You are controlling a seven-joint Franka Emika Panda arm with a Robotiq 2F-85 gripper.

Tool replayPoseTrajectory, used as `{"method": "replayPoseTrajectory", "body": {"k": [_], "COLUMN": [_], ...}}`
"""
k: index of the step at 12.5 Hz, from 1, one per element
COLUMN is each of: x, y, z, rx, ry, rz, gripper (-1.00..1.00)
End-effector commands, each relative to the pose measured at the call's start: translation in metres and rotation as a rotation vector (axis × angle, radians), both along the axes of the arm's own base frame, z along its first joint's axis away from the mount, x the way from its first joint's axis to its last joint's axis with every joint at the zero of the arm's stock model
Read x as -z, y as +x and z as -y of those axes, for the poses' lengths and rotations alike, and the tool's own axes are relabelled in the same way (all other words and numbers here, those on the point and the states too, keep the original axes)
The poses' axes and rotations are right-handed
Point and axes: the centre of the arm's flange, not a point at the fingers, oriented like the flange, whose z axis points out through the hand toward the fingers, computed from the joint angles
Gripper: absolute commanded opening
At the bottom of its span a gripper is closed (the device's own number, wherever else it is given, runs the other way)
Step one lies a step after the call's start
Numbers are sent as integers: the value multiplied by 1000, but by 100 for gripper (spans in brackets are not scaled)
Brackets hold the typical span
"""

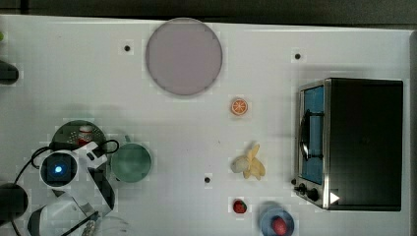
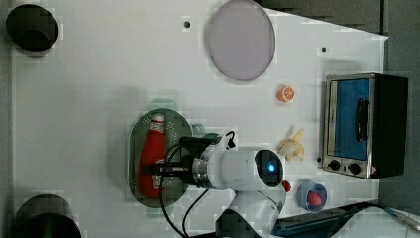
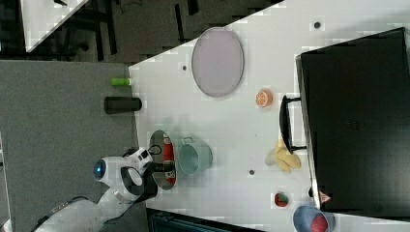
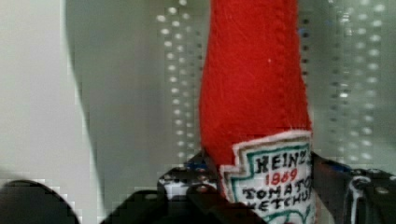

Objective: Pick ketchup from strainer and place it on the table

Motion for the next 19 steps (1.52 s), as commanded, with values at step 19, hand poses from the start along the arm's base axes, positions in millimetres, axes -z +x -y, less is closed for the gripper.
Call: {"method": "replayPoseTrajectory", "body": {"k": [19], "x": [-221], "y": [164], "z": [332], "rx": [178], "ry": [-302], "rz": [56], "gripper": [18]}}
